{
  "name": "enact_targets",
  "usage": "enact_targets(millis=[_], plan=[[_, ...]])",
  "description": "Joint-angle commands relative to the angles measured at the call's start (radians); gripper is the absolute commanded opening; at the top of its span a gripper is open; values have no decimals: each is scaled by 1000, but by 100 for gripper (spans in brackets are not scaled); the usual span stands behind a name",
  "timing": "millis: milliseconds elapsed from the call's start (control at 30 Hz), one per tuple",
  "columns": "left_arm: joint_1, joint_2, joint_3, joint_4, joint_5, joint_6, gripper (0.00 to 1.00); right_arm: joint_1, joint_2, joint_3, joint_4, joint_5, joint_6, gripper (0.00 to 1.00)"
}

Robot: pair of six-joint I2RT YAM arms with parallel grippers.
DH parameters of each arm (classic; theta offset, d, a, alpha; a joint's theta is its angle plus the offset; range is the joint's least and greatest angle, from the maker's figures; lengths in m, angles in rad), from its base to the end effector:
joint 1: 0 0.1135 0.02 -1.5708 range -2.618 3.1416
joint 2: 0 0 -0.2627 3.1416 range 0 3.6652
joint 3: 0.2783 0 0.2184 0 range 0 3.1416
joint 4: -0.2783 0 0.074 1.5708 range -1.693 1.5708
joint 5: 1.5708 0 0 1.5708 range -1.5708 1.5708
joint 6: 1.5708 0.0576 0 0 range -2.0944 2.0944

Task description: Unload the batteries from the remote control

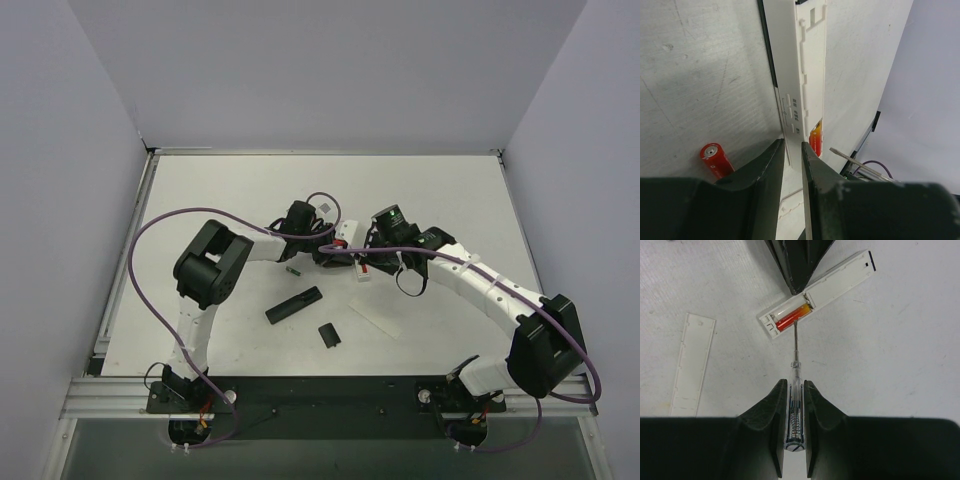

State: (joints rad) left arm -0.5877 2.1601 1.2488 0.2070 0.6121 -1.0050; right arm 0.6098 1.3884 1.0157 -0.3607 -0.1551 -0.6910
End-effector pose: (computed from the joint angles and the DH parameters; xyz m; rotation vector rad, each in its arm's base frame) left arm 0.3432 -0.2684 0.1243 -0.1656 2.6038 -1.4241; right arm 0.2302 0.1717 0.2636 -1.4533 1.7791 0.1368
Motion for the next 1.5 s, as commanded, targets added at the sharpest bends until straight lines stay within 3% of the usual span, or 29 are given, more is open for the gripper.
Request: enact_targets(millis=[0, 833, 1467], plan=[[0, -16, 31, 45, 17, -6, 30, 2, -6, 26, -17, 34, -42, 0], [-1, -26, 21, 48, 11, -7, 30, 5, 61, 21, -11, 9, -56, 0], [-8, 1, 12, 63, 17, -21, 31, -1, 127, 58, 8, -110, -176, 0]])
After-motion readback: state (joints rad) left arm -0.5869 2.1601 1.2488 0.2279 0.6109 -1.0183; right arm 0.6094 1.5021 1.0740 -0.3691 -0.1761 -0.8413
